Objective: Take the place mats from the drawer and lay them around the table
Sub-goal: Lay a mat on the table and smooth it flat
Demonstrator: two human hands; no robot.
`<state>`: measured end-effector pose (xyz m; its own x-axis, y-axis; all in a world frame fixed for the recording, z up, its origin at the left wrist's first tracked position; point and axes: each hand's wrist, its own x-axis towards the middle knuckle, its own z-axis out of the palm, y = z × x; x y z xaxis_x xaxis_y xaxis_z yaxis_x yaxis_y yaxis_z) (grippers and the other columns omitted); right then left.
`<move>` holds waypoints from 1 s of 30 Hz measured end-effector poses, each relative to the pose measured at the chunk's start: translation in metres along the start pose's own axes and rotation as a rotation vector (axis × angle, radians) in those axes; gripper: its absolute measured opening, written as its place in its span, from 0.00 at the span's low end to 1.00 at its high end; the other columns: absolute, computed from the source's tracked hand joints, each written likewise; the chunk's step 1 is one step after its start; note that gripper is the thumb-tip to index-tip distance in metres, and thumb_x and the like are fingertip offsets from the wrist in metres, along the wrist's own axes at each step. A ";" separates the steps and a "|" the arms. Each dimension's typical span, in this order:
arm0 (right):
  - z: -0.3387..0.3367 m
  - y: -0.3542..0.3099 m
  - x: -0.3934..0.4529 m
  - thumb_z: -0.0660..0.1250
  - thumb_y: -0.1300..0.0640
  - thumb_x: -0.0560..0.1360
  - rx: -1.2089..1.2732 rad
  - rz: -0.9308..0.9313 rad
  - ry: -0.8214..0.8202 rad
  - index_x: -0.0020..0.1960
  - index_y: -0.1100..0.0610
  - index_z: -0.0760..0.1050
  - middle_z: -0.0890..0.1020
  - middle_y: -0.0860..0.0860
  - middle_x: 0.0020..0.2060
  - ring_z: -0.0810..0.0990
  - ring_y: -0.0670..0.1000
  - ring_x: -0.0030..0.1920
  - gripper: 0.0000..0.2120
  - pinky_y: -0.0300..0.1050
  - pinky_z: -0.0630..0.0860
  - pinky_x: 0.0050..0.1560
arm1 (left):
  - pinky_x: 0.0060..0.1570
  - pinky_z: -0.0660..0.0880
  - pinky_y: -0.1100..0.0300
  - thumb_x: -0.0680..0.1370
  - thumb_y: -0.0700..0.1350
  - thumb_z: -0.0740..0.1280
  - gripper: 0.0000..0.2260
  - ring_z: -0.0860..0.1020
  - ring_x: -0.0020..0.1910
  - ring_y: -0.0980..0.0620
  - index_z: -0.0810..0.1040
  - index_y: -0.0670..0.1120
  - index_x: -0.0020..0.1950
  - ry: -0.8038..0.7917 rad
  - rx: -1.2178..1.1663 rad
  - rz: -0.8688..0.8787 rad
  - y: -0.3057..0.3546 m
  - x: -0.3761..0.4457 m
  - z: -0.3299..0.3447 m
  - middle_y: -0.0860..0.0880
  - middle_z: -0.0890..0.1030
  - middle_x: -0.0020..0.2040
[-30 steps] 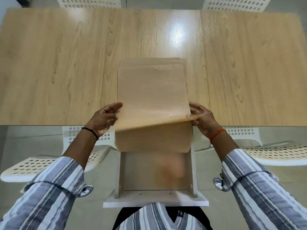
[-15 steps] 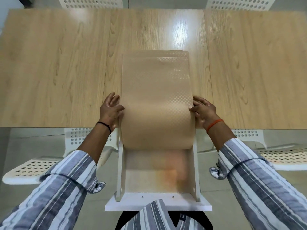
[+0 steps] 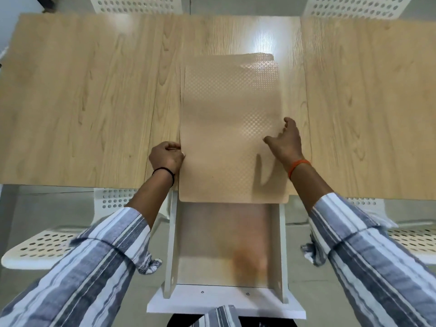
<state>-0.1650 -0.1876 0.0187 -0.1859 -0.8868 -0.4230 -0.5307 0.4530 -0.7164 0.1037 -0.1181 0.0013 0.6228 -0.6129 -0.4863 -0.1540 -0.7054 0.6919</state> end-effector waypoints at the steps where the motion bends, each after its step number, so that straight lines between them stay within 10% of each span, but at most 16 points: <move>1: 0.000 0.004 -0.009 0.72 0.58 0.73 -0.061 -0.020 -0.030 0.79 0.56 0.55 0.62 0.55 0.76 0.60 0.57 0.76 0.40 0.52 0.62 0.75 | 0.53 0.79 0.59 0.70 0.35 0.72 0.11 0.82 0.49 0.50 0.84 0.45 0.50 0.011 -0.005 0.004 0.004 0.001 0.003 0.46 0.85 0.49; 6: 0.002 0.035 -0.047 0.74 0.50 0.72 -0.436 -0.059 -0.178 0.80 0.53 0.49 0.47 0.57 0.80 0.47 0.59 0.79 0.46 0.59 0.57 0.76 | 0.47 0.74 0.67 0.72 0.36 0.72 0.10 0.82 0.50 0.52 0.84 0.44 0.51 0.058 0.008 0.053 0.026 0.011 0.019 0.47 0.84 0.50; 12: -0.006 0.039 -0.052 0.76 0.56 0.71 -0.498 -0.118 -0.200 0.79 0.56 0.52 0.48 0.63 0.79 0.55 0.62 0.78 0.46 0.51 0.60 0.73 | 0.56 0.72 0.63 0.75 0.39 0.66 0.16 0.78 0.59 0.48 0.79 0.43 0.63 0.088 0.172 0.218 0.022 -0.007 0.032 0.46 0.81 0.60; 16: -0.025 0.041 -0.047 0.80 0.58 0.66 -0.472 -0.149 -0.260 0.79 0.54 0.56 0.53 0.61 0.79 0.59 0.59 0.77 0.49 0.47 0.60 0.74 | 0.74 0.57 0.58 0.74 0.50 0.71 0.35 0.60 0.76 0.45 0.61 0.41 0.76 -0.062 0.348 0.432 -0.016 -0.038 0.036 0.42 0.62 0.76; 23: -0.035 0.049 -0.045 0.84 0.56 0.59 -0.635 -0.148 -0.437 0.80 0.53 0.46 0.41 0.58 0.79 0.51 0.59 0.79 0.62 0.51 0.57 0.76 | 0.76 0.50 0.54 0.64 0.59 0.78 0.55 0.43 0.79 0.47 0.48 0.46 0.80 -0.245 0.656 0.609 -0.043 -0.048 0.019 0.45 0.42 0.80; 30: -0.019 0.044 -0.044 0.79 0.64 0.65 -0.792 -0.235 -0.295 0.77 0.57 0.54 0.48 0.66 0.78 0.62 0.64 0.75 0.48 0.52 0.72 0.67 | 0.74 0.56 0.54 0.64 0.58 0.79 0.53 0.46 0.79 0.47 0.51 0.46 0.79 -0.267 0.677 0.526 -0.032 -0.048 0.017 0.45 0.42 0.80</move>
<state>-0.1961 -0.1305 0.0164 0.1637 -0.8397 -0.5177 -0.9668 -0.0322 -0.2534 0.0657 -0.0716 -0.0066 0.1576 -0.9189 -0.3615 -0.8408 -0.3169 0.4390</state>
